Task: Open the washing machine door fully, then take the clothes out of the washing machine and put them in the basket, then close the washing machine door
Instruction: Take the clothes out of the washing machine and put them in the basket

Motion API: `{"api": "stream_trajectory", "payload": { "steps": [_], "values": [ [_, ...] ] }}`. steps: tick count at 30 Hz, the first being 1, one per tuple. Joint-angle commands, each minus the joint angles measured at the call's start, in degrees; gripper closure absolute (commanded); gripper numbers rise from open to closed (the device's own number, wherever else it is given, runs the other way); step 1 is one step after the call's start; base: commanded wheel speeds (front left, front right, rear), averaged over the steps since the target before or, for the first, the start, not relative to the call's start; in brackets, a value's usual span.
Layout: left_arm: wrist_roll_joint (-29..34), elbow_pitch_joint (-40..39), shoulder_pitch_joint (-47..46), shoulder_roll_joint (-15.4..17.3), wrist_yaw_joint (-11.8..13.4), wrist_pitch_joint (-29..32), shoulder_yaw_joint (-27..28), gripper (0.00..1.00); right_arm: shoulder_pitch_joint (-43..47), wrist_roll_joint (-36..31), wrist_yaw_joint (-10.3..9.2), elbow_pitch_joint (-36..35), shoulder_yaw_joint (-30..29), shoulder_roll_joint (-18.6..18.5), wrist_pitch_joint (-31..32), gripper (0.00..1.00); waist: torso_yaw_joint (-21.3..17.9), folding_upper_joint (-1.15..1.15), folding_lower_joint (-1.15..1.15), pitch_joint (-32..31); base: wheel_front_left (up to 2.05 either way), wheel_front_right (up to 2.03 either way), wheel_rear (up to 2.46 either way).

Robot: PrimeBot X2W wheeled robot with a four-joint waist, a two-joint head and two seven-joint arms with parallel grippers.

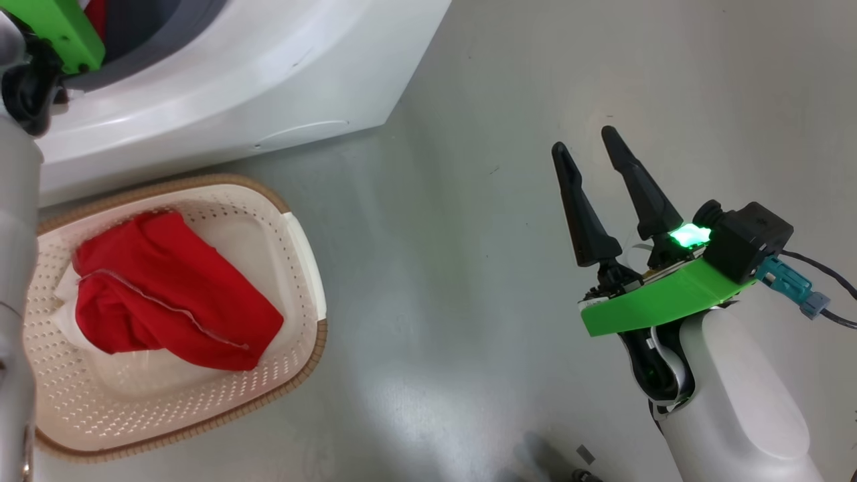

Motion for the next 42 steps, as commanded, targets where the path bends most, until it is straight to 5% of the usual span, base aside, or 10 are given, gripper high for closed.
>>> {"api": "stream_trajectory", "payload": {
  "steps": [1, 25, 42],
  "values": [
    [0.53, -0.44, 0.47, 1.68, -0.22, 0.00, -0.12, 1.00, 0.70, -0.27, 0.09, -1.10, 1.06, 0.43, -0.27, 0.00, 0.07, 0.00, 0.00, -0.10, 0.00, 0.00, 0.00],
    [-0.86, -4.97, 7.20, -2.08, -0.58, -17.89, -3.50, 1.00, 2.03, -0.24, 0.09, -0.04, 0.75, -1.76, -0.27, 0.00, 5.66, 0.00, 0.00, -8.23, 0.00, 0.00, 0.00],
    [-2.37, -13.93, 17.04, -1.86, -0.60, -25.83, -8.59, 1.00, 4.19, 0.15, 0.09, 1.22, 0.88, -3.68, -0.27, 0.00, 9.99, 0.00, 0.00, -16.05, 0.00, 0.00, 0.00]
  ]
}}
